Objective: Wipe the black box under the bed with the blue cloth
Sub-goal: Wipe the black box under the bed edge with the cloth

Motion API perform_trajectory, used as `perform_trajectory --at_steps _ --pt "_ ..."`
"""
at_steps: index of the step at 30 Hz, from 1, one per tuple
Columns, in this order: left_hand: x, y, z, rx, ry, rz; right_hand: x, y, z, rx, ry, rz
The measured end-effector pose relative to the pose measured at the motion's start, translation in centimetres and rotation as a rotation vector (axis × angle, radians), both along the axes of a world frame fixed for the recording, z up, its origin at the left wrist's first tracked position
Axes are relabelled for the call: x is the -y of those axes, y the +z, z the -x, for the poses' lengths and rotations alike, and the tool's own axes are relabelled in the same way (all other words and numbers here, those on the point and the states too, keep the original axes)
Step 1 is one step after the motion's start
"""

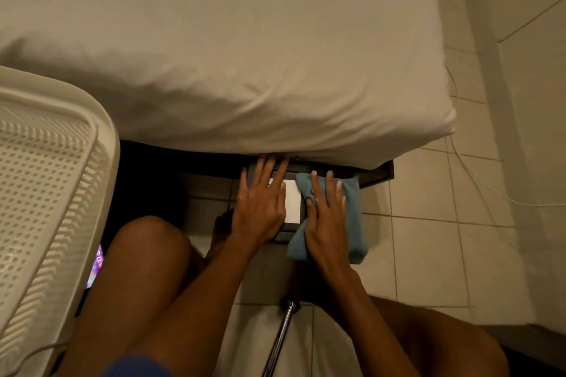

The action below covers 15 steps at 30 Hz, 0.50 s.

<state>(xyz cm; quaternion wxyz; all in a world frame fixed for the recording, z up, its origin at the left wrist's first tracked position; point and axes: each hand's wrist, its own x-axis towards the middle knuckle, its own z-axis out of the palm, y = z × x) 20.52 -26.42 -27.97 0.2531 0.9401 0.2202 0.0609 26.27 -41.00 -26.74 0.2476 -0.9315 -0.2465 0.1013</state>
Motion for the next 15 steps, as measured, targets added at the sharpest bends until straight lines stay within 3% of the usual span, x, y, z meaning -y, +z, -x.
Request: perform_trajectory --at_steps 5,8,11,13,15 --pt "0.1 0.2 -0.2 -0.029 -0.006 -0.004 1.7 1.3 3.4 -0.085 0.078 -0.060" --pt "0.1 0.2 -0.2 -0.020 0.000 -0.008 0.1 0.7 1.1 -0.021 -0.012 0.000" --pt "0.1 0.1 -0.2 -0.019 -0.003 -0.016 1.0 0.4 4.4 0.030 -0.041 -0.068" --pt "0.1 -0.1 -0.2 -0.032 0.000 -0.027 2.3 1.1 5.7 -0.073 0.008 -0.092" --pt "0.1 -0.1 -0.3 -0.028 0.002 -0.026 2.8 1.3 4.9 -0.044 0.023 -0.018"
